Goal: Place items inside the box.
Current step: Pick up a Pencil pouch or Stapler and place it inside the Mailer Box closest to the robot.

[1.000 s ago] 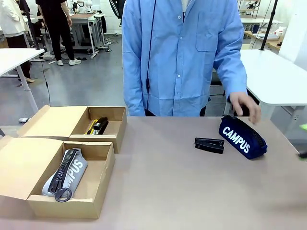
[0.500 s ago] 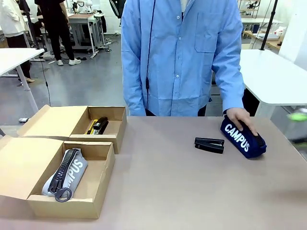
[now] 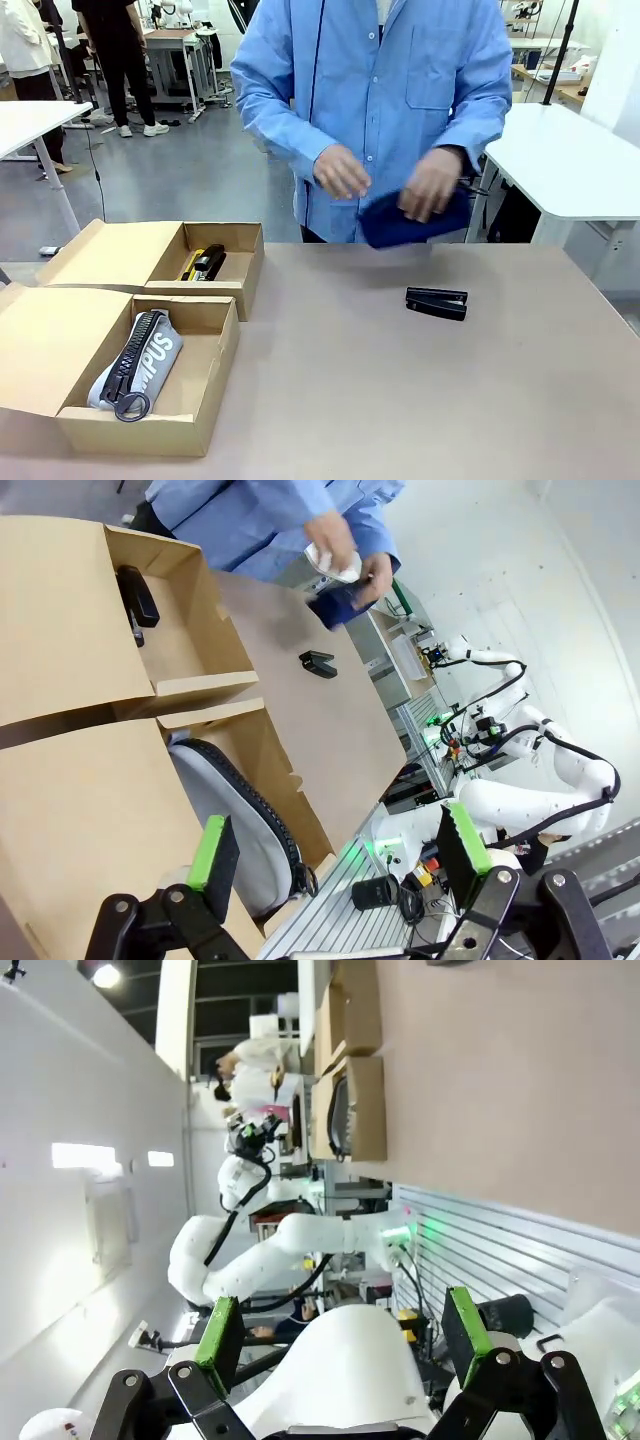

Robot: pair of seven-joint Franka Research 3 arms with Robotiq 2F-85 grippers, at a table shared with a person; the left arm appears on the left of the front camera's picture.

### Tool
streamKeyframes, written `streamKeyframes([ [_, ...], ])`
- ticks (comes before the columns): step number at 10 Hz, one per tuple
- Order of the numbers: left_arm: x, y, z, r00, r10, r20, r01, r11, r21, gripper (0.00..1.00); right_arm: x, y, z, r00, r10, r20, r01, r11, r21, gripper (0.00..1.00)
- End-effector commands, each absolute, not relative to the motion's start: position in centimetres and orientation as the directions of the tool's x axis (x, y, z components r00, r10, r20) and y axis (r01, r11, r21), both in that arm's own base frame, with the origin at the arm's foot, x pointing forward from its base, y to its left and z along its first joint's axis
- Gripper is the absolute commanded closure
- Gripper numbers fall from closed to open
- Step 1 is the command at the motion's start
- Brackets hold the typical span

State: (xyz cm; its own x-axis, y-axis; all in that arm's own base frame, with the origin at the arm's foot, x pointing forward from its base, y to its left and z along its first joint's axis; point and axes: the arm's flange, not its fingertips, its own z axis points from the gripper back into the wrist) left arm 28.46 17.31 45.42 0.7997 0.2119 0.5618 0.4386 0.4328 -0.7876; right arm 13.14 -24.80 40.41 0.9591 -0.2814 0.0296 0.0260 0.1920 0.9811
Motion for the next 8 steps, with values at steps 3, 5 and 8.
streamKeyframes([
  [3, 28.4, 17.2, 45.4, 0.783, 0.22, 0.582, 0.461, 0.421, -0.781, 0.0, 16.6, -23.0, 39.5, 0.961, -0.267, 0.067, 0.004, 0.254, 0.967, 0.0],
  [5, 28.4, 17.2, 45.4, 0.783, 0.22, 0.582, 0.461, 0.421, -0.781, 0.0, 19.7, -20.7, 40.8, 0.968, -0.225, 0.108, -0.024, 0.348, 0.937, 0.0],
  [8, 28.4, 17.2, 45.4, 0.783, 0.22, 0.582, 0.461, 0.421, -0.781, 0.0, 28.8, -10.7, 44.2, 0.913, -0.068, 0.403, -0.231, 0.728, 0.646, 0.0],
])
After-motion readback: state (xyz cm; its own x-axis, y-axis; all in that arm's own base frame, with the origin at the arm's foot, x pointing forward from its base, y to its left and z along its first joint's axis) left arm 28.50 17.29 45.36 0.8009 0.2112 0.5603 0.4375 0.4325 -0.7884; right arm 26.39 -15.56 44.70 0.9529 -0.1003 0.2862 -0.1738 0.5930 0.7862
